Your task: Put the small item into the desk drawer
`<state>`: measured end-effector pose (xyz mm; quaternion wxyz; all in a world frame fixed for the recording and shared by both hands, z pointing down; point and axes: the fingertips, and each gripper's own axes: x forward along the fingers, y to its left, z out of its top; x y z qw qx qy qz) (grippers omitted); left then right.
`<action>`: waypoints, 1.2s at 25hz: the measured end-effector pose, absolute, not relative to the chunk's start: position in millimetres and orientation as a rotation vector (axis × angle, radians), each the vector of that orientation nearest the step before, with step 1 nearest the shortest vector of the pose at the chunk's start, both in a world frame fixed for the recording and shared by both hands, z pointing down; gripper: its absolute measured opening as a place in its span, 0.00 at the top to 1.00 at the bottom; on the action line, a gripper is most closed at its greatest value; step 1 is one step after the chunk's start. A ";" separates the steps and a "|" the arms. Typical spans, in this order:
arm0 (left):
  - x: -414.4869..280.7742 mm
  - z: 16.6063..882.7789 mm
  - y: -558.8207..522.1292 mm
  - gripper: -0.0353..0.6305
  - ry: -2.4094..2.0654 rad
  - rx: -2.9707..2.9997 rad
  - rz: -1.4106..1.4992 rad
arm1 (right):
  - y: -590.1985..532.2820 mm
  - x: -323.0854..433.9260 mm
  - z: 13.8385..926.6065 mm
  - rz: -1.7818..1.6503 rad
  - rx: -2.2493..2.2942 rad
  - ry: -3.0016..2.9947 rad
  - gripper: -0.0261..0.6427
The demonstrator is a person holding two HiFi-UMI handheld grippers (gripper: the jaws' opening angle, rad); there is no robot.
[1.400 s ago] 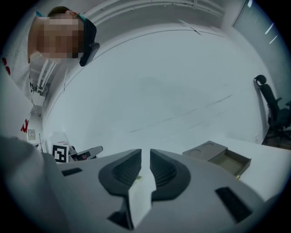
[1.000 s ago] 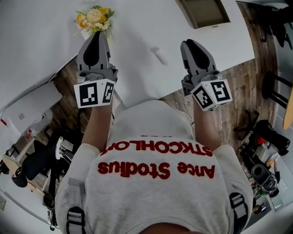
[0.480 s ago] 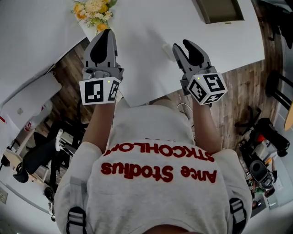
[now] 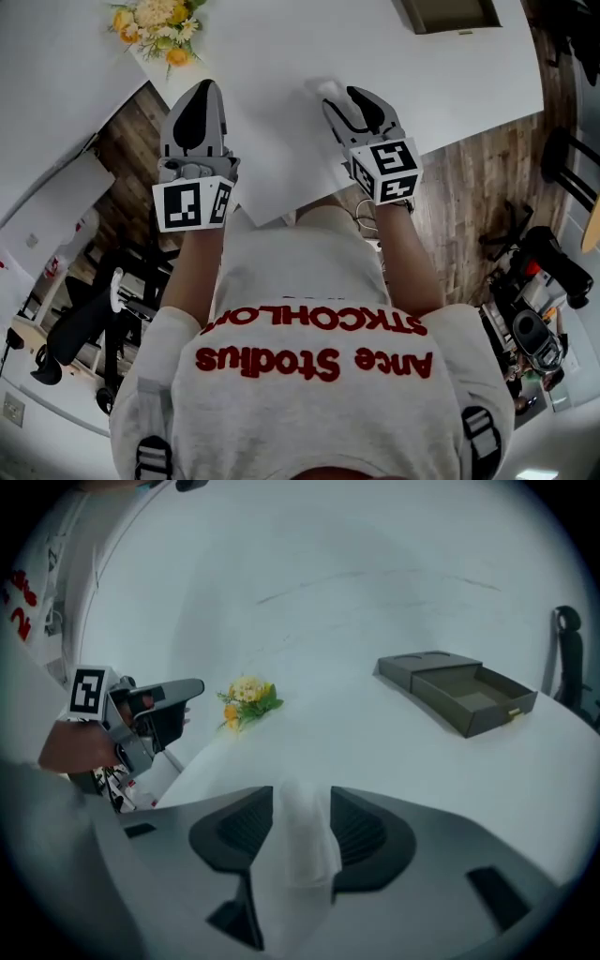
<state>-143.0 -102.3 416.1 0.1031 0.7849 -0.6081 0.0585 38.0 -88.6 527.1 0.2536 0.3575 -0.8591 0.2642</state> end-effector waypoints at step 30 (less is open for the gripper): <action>-135.8 351.5 -121.9 0.94 -1.874 2.434 0.063 | -133.9 44.3 392.8 0.515 1.204 -2.638 0.76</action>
